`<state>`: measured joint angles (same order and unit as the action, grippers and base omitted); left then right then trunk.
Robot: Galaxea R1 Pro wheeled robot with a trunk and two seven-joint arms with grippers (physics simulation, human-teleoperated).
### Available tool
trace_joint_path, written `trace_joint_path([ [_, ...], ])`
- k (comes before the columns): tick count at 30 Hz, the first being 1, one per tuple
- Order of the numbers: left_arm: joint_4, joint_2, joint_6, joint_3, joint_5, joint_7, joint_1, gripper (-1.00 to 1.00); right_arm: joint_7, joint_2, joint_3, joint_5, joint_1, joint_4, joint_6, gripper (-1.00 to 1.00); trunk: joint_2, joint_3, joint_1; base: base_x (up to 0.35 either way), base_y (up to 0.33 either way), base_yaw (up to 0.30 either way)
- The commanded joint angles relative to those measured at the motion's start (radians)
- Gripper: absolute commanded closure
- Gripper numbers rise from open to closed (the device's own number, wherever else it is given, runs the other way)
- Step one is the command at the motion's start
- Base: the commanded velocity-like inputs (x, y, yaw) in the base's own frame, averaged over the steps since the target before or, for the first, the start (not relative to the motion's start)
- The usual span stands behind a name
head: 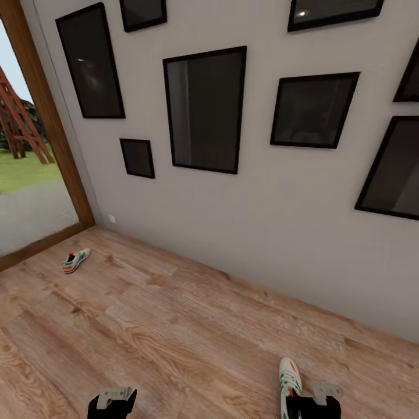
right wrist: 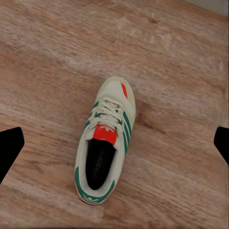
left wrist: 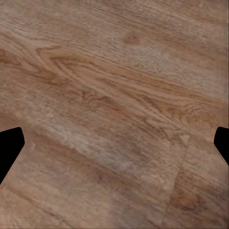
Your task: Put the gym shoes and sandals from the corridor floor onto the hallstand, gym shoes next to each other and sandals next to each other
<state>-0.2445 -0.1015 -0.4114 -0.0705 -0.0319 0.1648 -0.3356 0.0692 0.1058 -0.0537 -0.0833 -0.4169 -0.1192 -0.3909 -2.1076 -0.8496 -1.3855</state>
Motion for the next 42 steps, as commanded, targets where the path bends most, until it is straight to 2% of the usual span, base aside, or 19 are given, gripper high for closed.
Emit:
trace_joint_path([
  [1,0.001,0.0,-0.001,-0.007,-0.003,0.01,0.0,-1.0,0.001,0.0,-0.006,-0.009,-0.001,0.001,-0.003,-1.0,0.0,0.0,0.0,0.0,0.0,-0.257],
  [29,0.001,0.0,-0.001,-0.008,-0.003,0.01,0.0,-1.0,0.001,0.0,-0.006,-0.009,-0.001,0.001,-0.003,-1.0,0.0,0.01,0.0,0.0,0.0,-0.256],
  [42,0.001,0.0,-0.001,-0.008,-0.003,0.01,0.0,-1.0,-0.004,0.0,-0.006,-0.008,-0.002,0.0,-0.005,-1.0,0.0,0.011,0.0,0.0,0.0,-0.05],
])
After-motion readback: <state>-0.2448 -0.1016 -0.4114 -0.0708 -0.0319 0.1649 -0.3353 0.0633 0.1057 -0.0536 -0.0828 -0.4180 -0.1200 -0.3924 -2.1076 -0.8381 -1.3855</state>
